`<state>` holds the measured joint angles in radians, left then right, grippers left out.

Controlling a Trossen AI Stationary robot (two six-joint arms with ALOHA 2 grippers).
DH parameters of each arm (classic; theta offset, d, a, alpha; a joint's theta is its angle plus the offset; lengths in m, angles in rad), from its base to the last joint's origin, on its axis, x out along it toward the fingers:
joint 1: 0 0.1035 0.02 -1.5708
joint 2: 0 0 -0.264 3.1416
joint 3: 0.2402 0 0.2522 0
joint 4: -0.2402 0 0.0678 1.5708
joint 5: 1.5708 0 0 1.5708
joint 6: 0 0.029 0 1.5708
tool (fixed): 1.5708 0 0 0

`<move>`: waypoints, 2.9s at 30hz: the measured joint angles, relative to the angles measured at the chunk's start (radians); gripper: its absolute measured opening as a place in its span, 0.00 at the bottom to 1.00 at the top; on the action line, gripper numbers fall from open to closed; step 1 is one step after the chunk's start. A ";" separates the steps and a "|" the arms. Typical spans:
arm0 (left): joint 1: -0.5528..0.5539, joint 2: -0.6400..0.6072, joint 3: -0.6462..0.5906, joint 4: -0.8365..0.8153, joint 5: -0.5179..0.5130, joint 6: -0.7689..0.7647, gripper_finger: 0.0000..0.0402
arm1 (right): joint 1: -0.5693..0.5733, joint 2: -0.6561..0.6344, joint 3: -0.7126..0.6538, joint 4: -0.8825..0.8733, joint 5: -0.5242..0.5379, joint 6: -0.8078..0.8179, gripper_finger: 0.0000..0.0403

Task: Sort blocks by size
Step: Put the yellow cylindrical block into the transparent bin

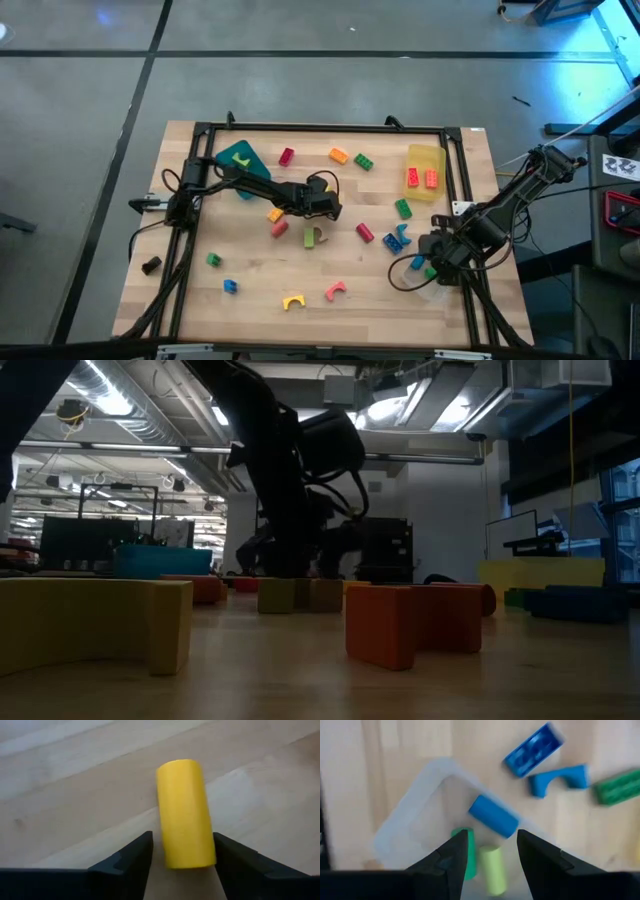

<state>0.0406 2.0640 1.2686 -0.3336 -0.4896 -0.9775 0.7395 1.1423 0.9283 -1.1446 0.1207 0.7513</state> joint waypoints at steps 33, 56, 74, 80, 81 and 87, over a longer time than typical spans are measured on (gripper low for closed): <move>-0.027 -0.003 0.244 0.350 0.567 0.337 0.30 | 0.000 0.001 0.000 0.303 0.660 -0.742 0.43; -0.028 -0.003 0.243 0.401 0.643 0.191 0.30 | -0.201 0.229 0.000 0.364 0.748 -1.027 0.43; -0.040 -0.003 0.243 0.400 0.648 0.336 0.45 | -0.204 0.289 0.000 0.386 0.715 -1.055 0.33; -0.040 -0.003 0.243 0.389 0.647 0.417 0.53 | -0.203 0.288 0.000 0.351 0.538 -0.960 0.33; -0.040 -0.003 0.243 0.383 0.647 0.431 0.54 | -0.203 0.287 0.000 0.331 0.503 -0.937 0.33; -0.040 -0.003 0.243 0.309 0.647 0.495 0.55 | -0.202 0.286 0.057 0.088 0.281 -0.731 0.33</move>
<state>0.0009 2.0609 1.5120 -0.0241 0.1577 -0.4821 0.5373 1.4288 0.9851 -1.0567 0.4017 0.0205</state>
